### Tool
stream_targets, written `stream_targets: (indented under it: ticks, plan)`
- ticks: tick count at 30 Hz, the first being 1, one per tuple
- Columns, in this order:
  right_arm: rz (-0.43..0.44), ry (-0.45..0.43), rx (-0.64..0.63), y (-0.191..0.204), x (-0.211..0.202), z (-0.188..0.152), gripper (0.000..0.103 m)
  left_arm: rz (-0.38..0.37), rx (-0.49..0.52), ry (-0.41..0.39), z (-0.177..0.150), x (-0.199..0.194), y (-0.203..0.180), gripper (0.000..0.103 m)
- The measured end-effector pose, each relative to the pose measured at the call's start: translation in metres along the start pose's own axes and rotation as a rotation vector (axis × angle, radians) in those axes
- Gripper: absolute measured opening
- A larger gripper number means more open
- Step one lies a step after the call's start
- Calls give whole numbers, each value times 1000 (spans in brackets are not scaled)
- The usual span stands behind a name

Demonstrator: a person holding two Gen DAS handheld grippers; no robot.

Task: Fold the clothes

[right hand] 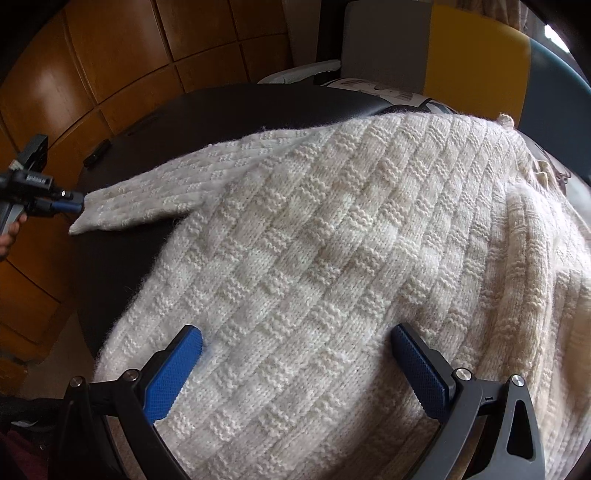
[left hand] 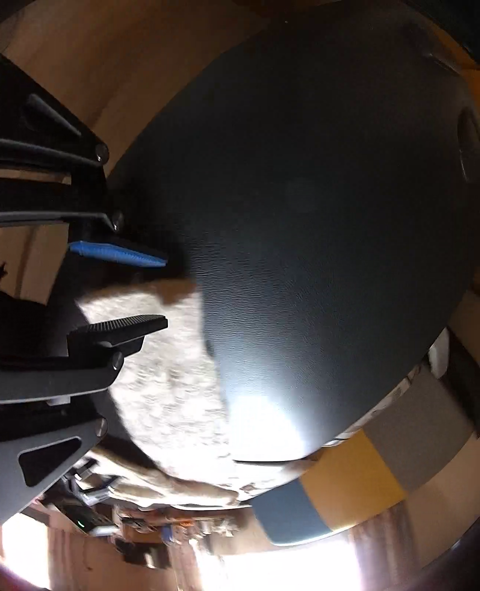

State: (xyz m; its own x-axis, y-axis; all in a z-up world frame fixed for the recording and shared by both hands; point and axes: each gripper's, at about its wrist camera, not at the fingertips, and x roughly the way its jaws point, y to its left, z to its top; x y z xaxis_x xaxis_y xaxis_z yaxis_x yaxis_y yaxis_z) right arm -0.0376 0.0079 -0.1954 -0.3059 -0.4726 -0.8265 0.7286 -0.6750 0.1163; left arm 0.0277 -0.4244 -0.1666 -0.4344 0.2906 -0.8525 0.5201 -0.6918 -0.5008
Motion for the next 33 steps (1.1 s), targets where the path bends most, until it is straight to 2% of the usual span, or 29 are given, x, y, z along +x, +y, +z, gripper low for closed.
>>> stream_targets:
  ticks: [3, 5, 8, 9, 11, 13, 27, 28, 30, 31, 33]
  plan:
    - [0, -3, 0, 0, 0, 0, 103, -41, 6, -2, -9, 12, -9, 35]
    - [0, -5, 1, 0, 0, 0, 103, -18, 47, -41, -14, 17, -23, 40]
    - [-1, -9, 1, -2, -3, -2, 103, -38, 87, -67, -26, 24, -44, 44]
    - [-2, -10, 1, -2, -4, -2, 103, -25, 105, -78, -26, 27, -49, 44]
    - [-2, -13, 0, -1, -4, -2, 103, 48, 156, -125, -25, 29, -56, 43]
    - [-3, -15, 0, 0, -4, -2, 103, 120, 164, -160, -27, 30, -62, 13]
    - [-17, -16, -1, 5, -8, -7, 103, 263, -55, -371, 87, -31, -28, 11]
    - [-17, -15, -1, 5, -9, -7, 103, 285, -74, -363, 96, -27, -22, 11]
    - [-15, -16, -1, 5, -11, -7, 103, 326, -109, -308, 106, -20, 10, 11]
    - [-14, -17, -1, 5, -11, -7, 103, 341, -114, -272, 112, -8, 13, 12]
    - [-12, -18, 0, 5, -12, -7, 103, 322, -154, -243, 116, 3, 18, 15]
